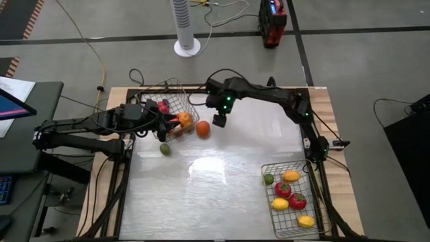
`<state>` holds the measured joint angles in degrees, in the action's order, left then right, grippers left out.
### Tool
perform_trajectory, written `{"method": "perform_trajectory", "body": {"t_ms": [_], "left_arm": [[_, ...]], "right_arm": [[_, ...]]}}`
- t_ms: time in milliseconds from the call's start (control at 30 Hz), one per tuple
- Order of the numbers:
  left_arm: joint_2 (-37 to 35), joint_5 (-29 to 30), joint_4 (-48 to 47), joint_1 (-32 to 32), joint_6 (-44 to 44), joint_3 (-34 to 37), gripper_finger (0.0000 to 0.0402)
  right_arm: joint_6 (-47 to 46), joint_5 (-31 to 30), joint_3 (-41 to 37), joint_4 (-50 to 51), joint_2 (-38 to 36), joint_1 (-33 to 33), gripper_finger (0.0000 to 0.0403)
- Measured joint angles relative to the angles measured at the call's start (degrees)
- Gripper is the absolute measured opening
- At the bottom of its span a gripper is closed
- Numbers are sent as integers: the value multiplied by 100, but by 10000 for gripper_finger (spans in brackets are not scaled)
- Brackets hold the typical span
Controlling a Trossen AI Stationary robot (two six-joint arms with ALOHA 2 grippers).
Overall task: Sort produce into baskets
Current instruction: Put the orange into the bottom wire basket
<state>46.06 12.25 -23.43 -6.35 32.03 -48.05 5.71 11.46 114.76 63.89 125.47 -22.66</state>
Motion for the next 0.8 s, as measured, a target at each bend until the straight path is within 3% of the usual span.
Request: {"method": "perform_trajectory", "body": {"t_ms": [167, 267, 433, 533, 700, 800], "left_arm": [[-2, -22, 3, 19, 127, 0, 187], [-53, 302, 72, 242, 1, 0, 187], [-120, 1273, 80, 762, -242, -2, 187], [-114, 1472, 69, 928, -238, -2, 187], [-114, 1394, 60, 1029, -93, -2, 187], [-161, 1390, 49, 1053, -80, -2, 187]], "right_arm": [[-295, 369, 7, -161, -82, 352, 282], [-627, 363, -2, -479, -70, 565, 305], [-1023, -296, 0, -1156, -72, 815, 342], [-1185, -373, -49, -1496, -76, 851, 353], [-1370, -403, -629, -1932, -196, 827, 356], [-1521, -459, -1275, -2712, -572, 831, 356]]}}
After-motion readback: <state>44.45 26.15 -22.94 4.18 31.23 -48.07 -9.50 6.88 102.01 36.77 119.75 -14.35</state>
